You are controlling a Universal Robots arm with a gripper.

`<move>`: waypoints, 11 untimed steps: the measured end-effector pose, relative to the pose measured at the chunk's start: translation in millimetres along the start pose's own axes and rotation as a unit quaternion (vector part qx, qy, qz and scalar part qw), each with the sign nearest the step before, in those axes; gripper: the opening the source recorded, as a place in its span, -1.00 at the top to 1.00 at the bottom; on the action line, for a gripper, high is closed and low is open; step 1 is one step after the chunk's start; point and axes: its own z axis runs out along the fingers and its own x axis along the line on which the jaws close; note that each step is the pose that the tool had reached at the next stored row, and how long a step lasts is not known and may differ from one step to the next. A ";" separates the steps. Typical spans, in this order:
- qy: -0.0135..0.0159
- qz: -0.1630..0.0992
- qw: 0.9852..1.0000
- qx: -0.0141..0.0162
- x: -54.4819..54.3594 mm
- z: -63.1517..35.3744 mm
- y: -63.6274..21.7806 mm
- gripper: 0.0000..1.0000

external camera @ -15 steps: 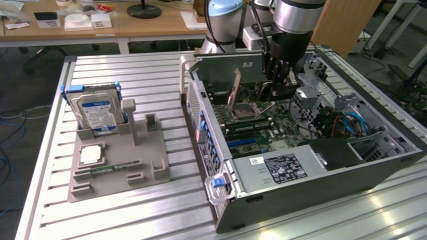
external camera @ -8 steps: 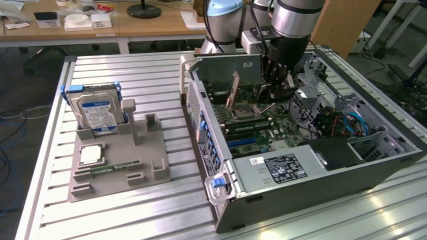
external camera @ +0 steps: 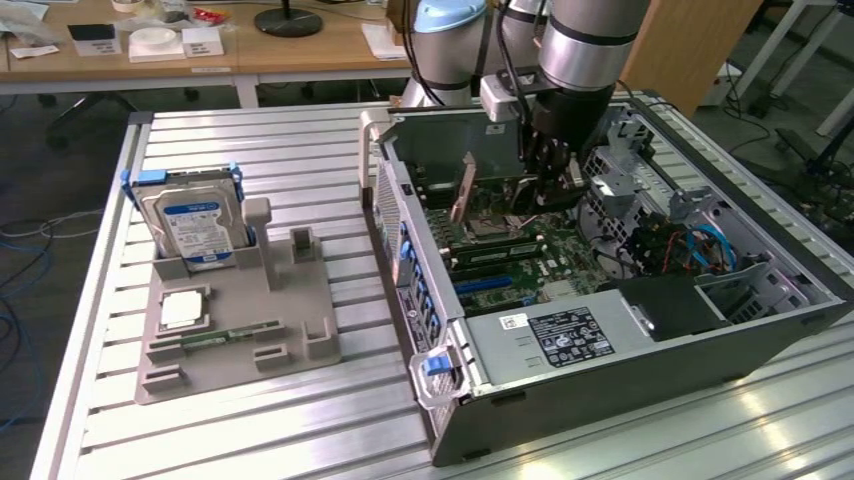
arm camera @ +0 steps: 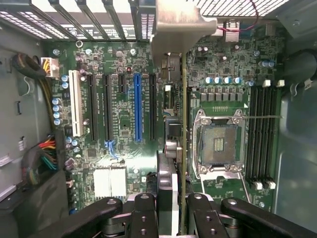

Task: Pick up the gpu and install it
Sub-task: 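Insert the gpu into the slot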

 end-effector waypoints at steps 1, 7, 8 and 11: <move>0.000 0.000 1.000 0.000 0.1 1.8 0.1 0.44; -0.004 0.000 1.000 -0.001 0.5 12.4 1.0 0.44; -0.004 0.000 1.000 -0.001 0.4 14.2 1.1 0.44; -0.003 0.007 1.000 -0.001 1.5 19.6 1.8 0.44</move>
